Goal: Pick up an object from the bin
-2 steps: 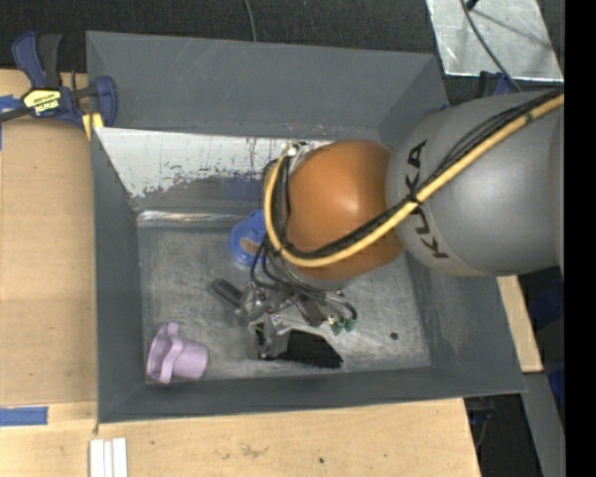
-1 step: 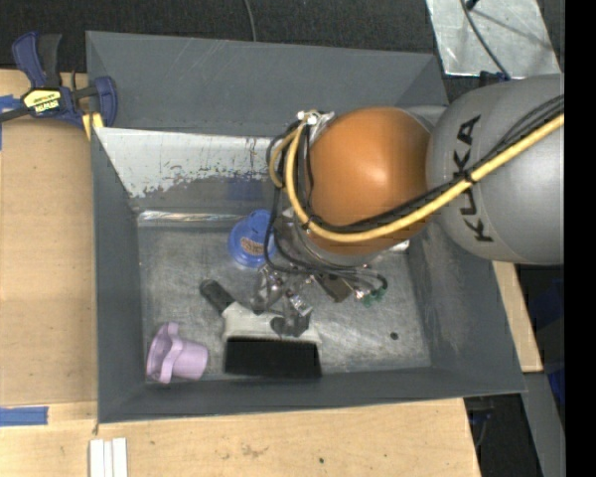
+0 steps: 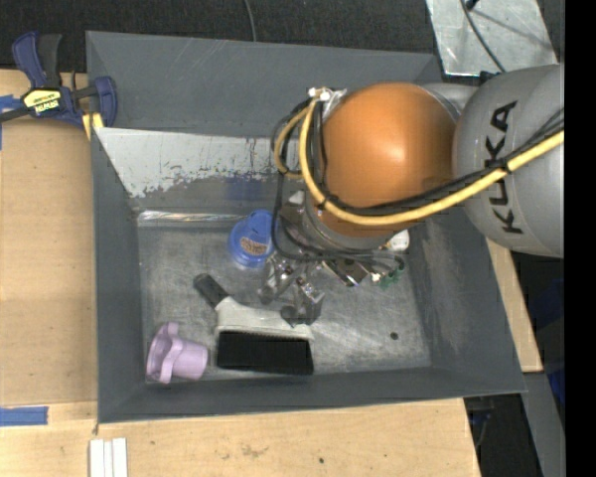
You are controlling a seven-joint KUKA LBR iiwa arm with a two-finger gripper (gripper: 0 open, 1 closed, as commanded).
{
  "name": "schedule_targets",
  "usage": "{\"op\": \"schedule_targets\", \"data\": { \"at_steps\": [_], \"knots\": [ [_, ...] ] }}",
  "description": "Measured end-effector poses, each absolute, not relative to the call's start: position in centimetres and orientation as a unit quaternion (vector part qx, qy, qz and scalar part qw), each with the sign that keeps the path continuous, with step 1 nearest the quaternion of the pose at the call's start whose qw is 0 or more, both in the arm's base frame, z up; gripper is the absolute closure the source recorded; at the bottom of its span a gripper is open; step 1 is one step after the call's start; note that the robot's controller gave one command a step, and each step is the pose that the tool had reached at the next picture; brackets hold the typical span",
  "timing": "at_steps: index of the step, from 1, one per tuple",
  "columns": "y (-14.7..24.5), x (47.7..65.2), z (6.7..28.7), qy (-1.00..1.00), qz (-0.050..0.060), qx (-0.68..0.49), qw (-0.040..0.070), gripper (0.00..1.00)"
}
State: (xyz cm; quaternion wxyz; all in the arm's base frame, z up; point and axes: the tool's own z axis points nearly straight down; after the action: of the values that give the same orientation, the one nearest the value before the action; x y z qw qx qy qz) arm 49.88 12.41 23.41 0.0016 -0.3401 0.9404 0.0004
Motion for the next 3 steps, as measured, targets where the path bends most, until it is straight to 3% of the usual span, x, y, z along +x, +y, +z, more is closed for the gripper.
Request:
{"op": "schedule_targets", "data": {
  "at_steps": [1, 2, 3],
  "knots": [
    [12.7, 50.1, 22.2, 0.975, 0.000, -0.222, 0.003, 1.00],
    [14.4, 52.8, 13.5, 0.930, 0.001, -0.368, 0.000, 0.00],
    [14.4, 52.9, 13.7, 0.930, 0.000, -0.368, 0.001, 0.00]
  ]
}}
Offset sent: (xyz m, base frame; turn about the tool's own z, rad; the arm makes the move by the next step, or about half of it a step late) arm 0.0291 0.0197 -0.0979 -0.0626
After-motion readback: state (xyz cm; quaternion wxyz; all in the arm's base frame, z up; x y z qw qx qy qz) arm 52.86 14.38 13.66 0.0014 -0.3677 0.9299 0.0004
